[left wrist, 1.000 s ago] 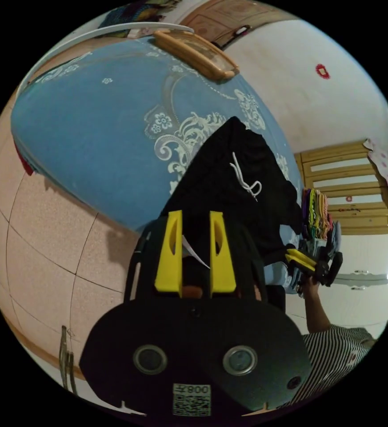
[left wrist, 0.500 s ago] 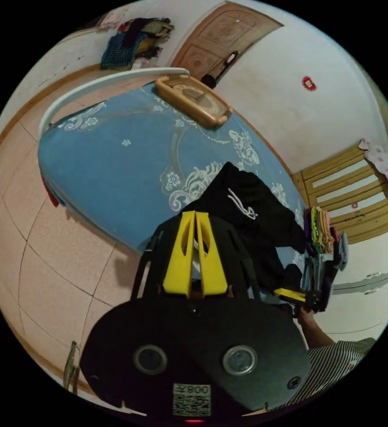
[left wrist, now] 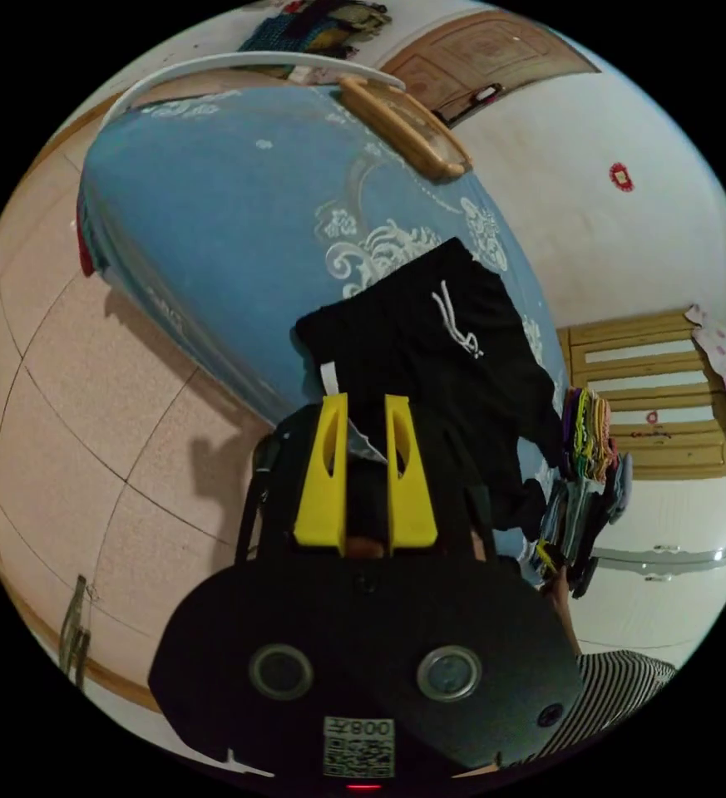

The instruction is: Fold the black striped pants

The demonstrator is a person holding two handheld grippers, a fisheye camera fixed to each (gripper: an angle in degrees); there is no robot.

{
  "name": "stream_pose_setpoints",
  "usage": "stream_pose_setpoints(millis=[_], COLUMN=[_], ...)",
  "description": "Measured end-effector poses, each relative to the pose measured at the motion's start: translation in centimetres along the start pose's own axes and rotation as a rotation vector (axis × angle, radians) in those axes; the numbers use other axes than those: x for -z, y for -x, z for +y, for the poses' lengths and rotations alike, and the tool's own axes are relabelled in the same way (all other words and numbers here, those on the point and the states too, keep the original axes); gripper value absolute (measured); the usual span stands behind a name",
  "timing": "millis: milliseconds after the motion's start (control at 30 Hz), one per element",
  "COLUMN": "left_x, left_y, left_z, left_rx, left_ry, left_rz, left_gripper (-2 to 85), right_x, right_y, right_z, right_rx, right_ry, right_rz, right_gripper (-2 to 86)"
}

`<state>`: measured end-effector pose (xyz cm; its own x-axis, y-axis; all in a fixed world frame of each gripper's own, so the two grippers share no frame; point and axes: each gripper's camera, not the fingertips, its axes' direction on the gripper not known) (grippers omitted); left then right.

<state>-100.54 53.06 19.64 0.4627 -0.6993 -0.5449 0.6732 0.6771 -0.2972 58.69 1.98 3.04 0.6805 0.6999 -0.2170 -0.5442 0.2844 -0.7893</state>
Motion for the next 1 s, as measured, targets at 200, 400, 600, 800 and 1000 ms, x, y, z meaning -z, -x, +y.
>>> stream_pose_setpoints(millis=[200, 400, 600, 800, 1000], left_x=[-0.9, 1.3, 3.2, 1.5, 2.5], left_y=[2.0, 1.7, 0.1, -0.5, -1.9], left_z=[-0.5, -2.4, -4.7, -6.2, -7.6], left_rx=[0.178, 0.108, -0.01, 0.029, 0.02], left_ry=[0.007, -0.019, -0.037, 0.061, 0.005], left_rz=[0.063, 0.123, 0.144, 0.089, 0.065], left_gripper=[4.3, 1.4, 0.7, 0.8, 1.6], right_x=[0.0, 3.5, 10.6, 8.2, 8.0], right_y=[-3.9, -6.9, -10.8, -14.3, -16.2], right_z=[-1.8, -2.9, -3.0, -3.7, -4.8], right_rx=[-0.04, 0.091, 0.152, 0.137, 0.078], right_ry=[0.064, 0.097, 0.013, 0.158, 0.177], right_rz=[0.017, 0.013, 0.024, 0.075, 0.078], right_gripper=[6.8, 3.9, 3.3, 4.3, 6.0])
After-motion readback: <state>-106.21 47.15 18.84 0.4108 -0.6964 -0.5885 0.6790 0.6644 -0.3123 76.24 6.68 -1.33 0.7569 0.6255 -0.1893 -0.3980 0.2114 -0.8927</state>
